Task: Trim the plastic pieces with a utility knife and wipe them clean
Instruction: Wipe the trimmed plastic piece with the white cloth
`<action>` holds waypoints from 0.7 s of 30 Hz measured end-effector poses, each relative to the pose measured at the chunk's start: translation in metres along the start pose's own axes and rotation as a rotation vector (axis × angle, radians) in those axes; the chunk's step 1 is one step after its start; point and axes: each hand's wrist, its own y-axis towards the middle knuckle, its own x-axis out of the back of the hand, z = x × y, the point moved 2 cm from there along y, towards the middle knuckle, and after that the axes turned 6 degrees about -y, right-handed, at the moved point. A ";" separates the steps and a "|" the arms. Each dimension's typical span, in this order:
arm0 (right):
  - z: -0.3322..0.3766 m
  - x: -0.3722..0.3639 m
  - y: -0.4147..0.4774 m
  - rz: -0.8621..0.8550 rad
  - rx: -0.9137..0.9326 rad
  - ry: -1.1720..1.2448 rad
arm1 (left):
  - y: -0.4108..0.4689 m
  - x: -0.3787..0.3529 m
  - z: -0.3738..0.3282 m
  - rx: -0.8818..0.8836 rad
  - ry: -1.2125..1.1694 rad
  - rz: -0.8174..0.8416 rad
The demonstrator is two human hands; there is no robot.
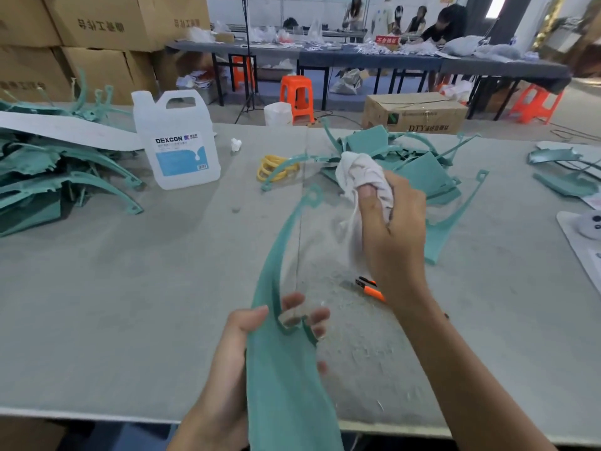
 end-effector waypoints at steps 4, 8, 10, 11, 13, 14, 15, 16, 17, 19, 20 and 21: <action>0.011 0.005 -0.051 0.205 0.087 0.065 | 0.011 0.005 -0.016 -0.229 0.137 -0.102; 0.023 -0.007 -0.109 0.358 0.137 0.071 | 0.016 -0.002 -0.018 -0.358 0.295 -0.143; 0.024 -0.018 -0.129 0.420 0.149 0.062 | 0.018 -0.008 -0.016 -0.430 0.328 -0.176; 0.020 -0.021 -0.132 0.408 0.176 0.017 | 0.019 -0.010 -0.014 -0.453 0.331 -0.176; 0.007 -0.025 -0.126 0.360 0.211 -0.119 | 0.020 -0.010 -0.013 -0.469 0.345 -0.188; -0.002 -0.026 -0.120 0.352 0.190 -0.169 | 0.020 -0.008 -0.013 -0.470 0.349 -0.199; -0.011 -0.027 -0.113 0.352 0.156 -0.195 | 0.019 -0.006 -0.015 -0.481 0.342 -0.214; -0.021 -0.026 -0.106 0.354 0.111 -0.202 | 0.018 -0.005 -0.018 -0.495 0.331 -0.220; -0.031 -0.025 -0.100 0.354 0.051 -0.194 | 0.017 -0.004 -0.021 -0.512 0.318 -0.221; -0.041 -0.020 -0.092 0.324 -0.056 -0.152 | 0.015 -0.003 -0.025 -0.533 0.284 -0.220; -0.040 -0.016 -0.092 0.292 -0.081 -0.129 | 0.015 -0.003 -0.028 -0.541 0.265 -0.216; -0.033 -0.012 -0.094 0.262 -0.075 -0.113 | 0.016 -0.004 -0.030 -0.540 0.241 -0.210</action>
